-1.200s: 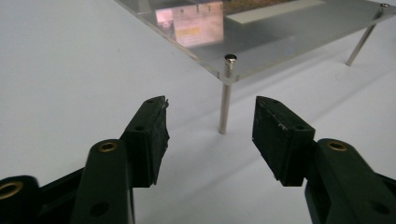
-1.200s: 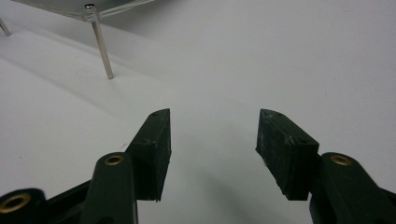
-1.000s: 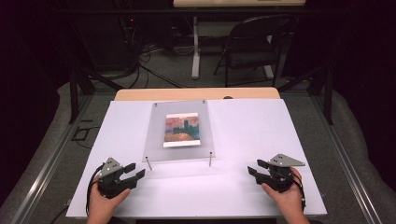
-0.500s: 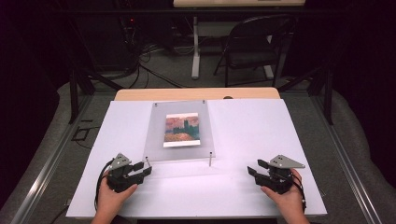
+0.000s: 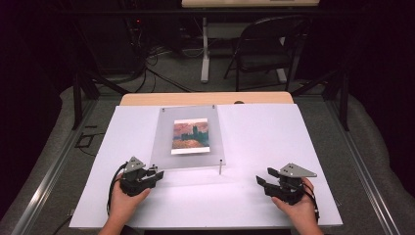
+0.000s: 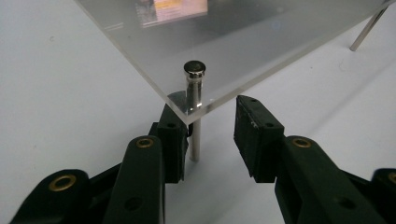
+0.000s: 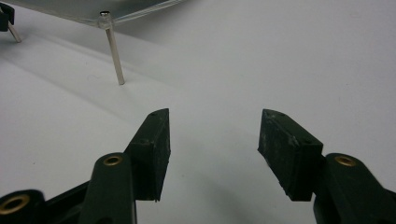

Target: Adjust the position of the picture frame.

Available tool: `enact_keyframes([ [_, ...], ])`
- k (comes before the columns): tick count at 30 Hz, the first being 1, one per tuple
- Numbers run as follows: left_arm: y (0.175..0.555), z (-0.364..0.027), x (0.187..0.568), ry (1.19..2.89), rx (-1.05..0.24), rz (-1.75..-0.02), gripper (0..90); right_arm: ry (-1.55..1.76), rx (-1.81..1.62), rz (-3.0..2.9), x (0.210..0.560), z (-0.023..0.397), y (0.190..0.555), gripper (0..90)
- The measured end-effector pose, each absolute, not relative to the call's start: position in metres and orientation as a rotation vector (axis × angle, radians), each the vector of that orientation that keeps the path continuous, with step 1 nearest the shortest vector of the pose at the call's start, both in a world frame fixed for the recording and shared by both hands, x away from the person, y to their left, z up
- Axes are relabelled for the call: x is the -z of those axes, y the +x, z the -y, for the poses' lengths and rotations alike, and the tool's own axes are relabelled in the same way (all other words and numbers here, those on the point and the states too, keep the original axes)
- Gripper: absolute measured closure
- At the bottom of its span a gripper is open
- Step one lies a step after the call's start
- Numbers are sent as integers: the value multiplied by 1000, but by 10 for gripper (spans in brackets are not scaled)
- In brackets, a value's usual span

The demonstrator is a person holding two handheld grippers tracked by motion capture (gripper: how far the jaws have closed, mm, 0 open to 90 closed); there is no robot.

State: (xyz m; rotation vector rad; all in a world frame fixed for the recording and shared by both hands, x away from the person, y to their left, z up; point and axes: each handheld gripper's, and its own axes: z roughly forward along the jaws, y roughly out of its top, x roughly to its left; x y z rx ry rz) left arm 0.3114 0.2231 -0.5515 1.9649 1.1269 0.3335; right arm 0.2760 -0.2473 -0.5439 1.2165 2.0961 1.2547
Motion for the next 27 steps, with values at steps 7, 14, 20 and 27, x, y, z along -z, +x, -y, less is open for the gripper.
enact_keyframes([
  [7, 314, -222, 553, 1959, -311, -1169, 719, 1212, -1232, -2158, 544, 245, 276, 591],
  [14, 315, -224, 553, 1951, -319, -1185, 783, 1204, -1208, -2191, 545, 237, 279, 647],
  [20, 315, -227, 553, 1947, -318, -1187, 842, 1159, -1205, -2245, 546, 220, 286, 684],
  [27, 315, -226, 553, 1949, -318, -1195, 848, 1148, -1244, -2288, 550, 197, 299, 712],
])
